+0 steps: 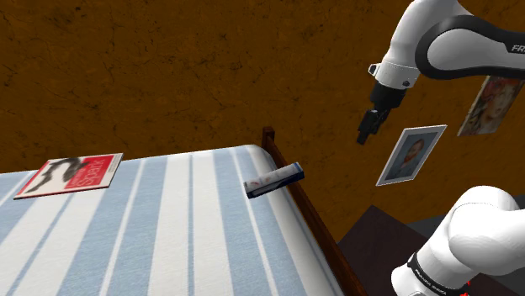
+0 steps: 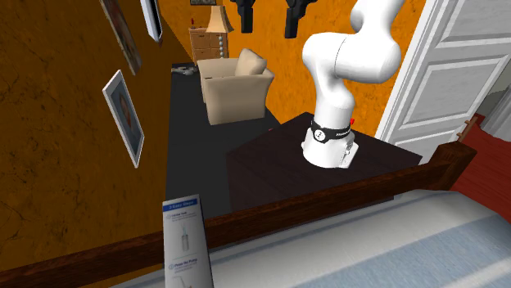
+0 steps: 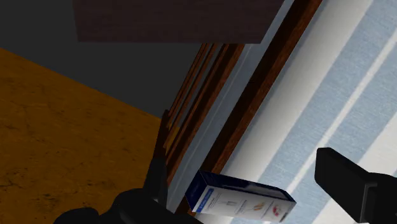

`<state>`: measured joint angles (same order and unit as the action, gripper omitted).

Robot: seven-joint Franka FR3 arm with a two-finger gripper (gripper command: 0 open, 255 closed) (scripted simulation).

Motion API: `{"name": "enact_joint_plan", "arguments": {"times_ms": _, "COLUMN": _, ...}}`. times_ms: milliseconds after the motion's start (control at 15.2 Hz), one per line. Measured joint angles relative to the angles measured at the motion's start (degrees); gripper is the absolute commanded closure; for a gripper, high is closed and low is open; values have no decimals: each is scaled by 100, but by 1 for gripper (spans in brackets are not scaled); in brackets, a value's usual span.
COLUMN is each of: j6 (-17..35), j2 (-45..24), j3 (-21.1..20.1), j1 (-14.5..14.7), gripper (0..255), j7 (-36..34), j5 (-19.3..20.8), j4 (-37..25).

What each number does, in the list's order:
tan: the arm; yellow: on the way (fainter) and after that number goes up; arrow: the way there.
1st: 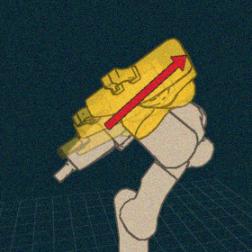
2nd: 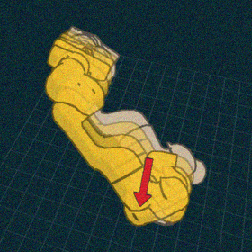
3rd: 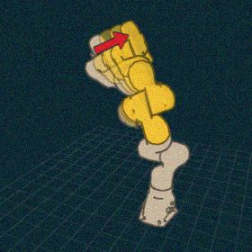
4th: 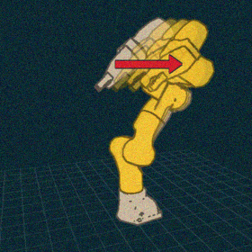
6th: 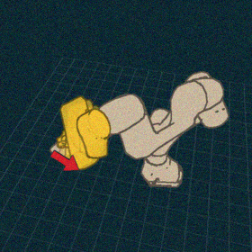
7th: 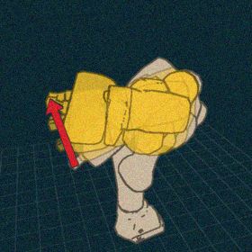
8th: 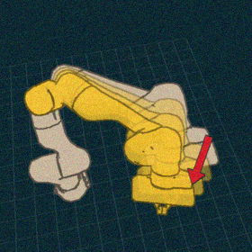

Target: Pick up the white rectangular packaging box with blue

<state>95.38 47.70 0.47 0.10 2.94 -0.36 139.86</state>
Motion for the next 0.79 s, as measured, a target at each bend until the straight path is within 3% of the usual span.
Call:
{"name": "enact_joint_plan", "arguments": {"times_ms": 264, "j6": 280, "j2": -502, "j3": 14, "j1": 95, "gripper": 0, "j7": 265, "j5": 97, "j4": -97}}
{"name": "enact_joint_plan", "arguments": {"times_ms": 792, "j6": 1124, "j2": -2462, "j3": -72, "j1": 413, "gripper": 0, "j7": 1129, "j5": 437, "j4": -763}}
